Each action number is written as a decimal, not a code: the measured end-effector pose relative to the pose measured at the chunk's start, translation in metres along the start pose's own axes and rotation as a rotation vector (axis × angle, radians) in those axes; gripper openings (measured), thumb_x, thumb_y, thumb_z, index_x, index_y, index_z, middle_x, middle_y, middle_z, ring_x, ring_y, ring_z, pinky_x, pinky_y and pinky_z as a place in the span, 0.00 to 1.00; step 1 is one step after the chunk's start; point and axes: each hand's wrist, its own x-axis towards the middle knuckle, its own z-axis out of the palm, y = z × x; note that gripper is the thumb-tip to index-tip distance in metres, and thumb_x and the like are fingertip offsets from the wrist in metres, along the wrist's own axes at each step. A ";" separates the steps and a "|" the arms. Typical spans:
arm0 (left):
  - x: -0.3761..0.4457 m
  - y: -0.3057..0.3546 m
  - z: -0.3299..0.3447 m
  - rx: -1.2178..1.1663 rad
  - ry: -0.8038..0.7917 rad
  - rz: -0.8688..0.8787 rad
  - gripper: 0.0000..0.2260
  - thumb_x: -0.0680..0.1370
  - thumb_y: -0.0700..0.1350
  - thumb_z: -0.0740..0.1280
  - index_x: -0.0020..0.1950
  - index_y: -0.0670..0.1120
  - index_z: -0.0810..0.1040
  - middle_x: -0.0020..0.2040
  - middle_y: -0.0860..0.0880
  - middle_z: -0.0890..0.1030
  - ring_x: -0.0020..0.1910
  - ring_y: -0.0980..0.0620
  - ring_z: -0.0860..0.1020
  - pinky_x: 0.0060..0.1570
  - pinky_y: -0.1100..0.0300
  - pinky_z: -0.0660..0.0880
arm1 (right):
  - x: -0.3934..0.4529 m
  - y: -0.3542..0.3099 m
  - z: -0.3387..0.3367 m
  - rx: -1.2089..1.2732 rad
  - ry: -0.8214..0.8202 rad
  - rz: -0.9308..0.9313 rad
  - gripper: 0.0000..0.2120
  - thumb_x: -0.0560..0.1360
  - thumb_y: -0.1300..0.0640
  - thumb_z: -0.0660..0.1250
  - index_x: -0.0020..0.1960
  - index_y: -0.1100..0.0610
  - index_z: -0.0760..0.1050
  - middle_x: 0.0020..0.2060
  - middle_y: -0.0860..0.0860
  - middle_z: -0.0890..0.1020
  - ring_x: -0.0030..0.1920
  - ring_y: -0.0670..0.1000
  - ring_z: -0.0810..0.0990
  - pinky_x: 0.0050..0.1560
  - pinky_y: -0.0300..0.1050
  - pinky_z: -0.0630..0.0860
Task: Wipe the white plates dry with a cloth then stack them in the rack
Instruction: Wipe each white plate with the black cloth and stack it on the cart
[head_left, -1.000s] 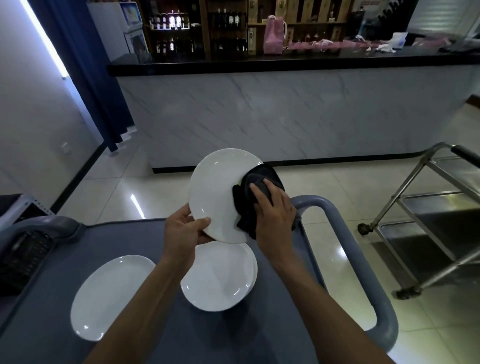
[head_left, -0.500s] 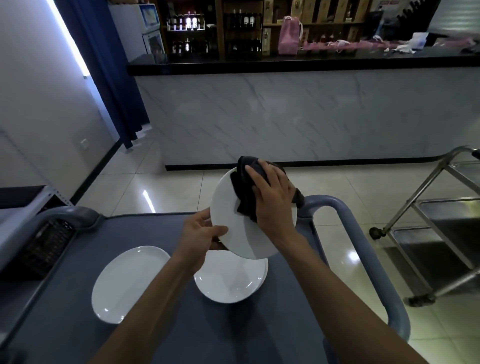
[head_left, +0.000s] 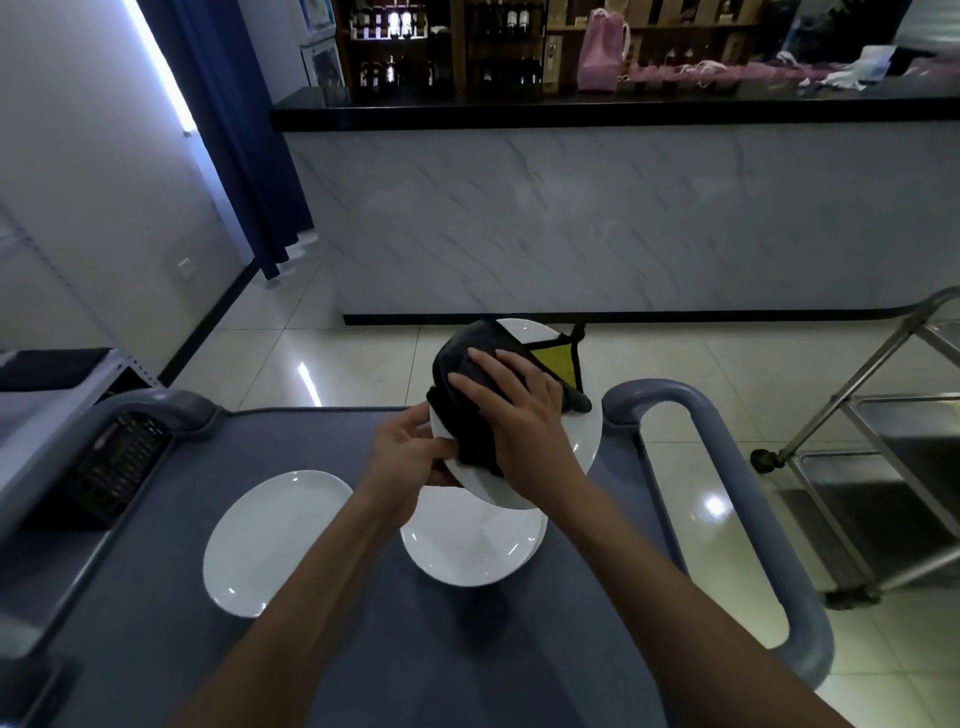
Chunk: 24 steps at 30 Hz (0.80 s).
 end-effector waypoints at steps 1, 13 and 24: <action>0.000 0.000 -0.001 0.009 -0.004 -0.003 0.18 0.74 0.26 0.65 0.58 0.42 0.82 0.50 0.39 0.85 0.47 0.35 0.84 0.40 0.44 0.82 | -0.002 0.000 0.001 -0.004 -0.007 -0.010 0.23 0.76 0.48 0.62 0.71 0.47 0.73 0.74 0.49 0.70 0.74 0.57 0.66 0.65 0.63 0.66; -0.008 -0.001 -0.002 -0.013 0.000 -0.032 0.18 0.74 0.27 0.66 0.61 0.41 0.81 0.51 0.39 0.85 0.47 0.37 0.84 0.40 0.45 0.82 | 0.018 0.014 -0.001 -0.066 0.028 0.126 0.24 0.78 0.59 0.64 0.72 0.47 0.72 0.75 0.52 0.69 0.73 0.59 0.66 0.67 0.59 0.64; -0.009 -0.001 -0.001 -0.142 0.137 0.016 0.19 0.74 0.26 0.64 0.57 0.46 0.82 0.45 0.44 0.86 0.40 0.45 0.84 0.35 0.53 0.81 | 0.004 0.031 -0.013 -0.070 0.008 0.375 0.21 0.81 0.61 0.63 0.72 0.50 0.73 0.75 0.52 0.69 0.73 0.59 0.66 0.66 0.64 0.66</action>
